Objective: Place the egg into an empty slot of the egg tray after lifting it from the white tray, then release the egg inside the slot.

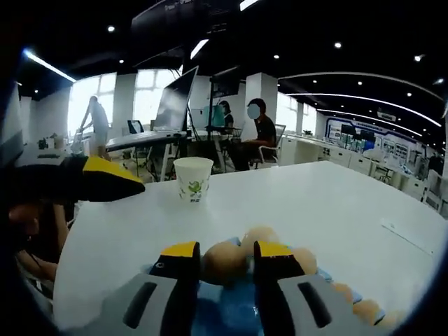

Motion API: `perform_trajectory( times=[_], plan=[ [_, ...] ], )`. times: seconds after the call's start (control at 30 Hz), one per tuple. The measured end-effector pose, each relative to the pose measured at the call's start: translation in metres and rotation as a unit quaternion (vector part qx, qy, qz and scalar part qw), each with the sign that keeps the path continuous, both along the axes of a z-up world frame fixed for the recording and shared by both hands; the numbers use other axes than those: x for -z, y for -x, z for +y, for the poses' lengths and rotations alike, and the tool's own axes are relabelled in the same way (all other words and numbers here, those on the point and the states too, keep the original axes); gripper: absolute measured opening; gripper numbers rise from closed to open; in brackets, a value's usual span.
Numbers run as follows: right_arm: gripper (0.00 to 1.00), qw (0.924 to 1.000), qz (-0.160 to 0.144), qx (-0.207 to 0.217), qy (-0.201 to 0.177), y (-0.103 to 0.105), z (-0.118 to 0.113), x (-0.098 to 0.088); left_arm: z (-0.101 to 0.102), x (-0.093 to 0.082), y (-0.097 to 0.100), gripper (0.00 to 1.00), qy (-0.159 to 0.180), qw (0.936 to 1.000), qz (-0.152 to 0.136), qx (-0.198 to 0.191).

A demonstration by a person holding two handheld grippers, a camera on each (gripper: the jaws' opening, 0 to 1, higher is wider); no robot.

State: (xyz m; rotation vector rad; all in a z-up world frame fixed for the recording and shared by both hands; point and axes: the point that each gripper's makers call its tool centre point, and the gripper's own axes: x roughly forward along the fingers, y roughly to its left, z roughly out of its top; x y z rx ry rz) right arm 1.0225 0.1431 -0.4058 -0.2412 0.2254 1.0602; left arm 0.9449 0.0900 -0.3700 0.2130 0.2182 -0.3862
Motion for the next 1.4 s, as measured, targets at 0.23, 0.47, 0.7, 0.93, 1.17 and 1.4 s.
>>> perform_trajectory(
  times=[0.23,0.47,0.7,0.93,1.17,1.4],
  plan=[
    [0.41,0.9991,-0.011,0.039,-0.013,-0.009,-0.029,-0.012,-0.006,0.003,0.000,1.00,-0.005,1.0000,0.002,0.006],
    [0.46,0.9971,-0.015,0.071,-0.025,-0.018,-0.057,-0.024,-0.014,-0.001,-0.002,1.00,-0.002,0.9998,-0.005,0.017],
    [0.50,0.9950,-0.014,0.090,-0.042,-0.019,-0.079,-0.033,-0.022,-0.005,-0.002,1.00,0.000,0.9996,-0.009,0.026],
    [0.57,0.9945,0.003,0.097,-0.039,-0.017,-0.092,-0.028,-0.029,-0.005,-0.001,1.00,0.002,0.9994,-0.009,0.032],
    [0.62,0.9935,0.002,0.110,-0.026,-0.017,-0.107,-0.024,-0.032,-0.006,-0.001,1.00,0.000,0.9993,-0.009,0.036],
    [0.66,0.9927,0.007,0.120,-0.015,-0.016,-0.120,-0.019,-0.034,-0.005,-0.001,1.00,0.004,0.9992,-0.008,0.040]
  ],
)
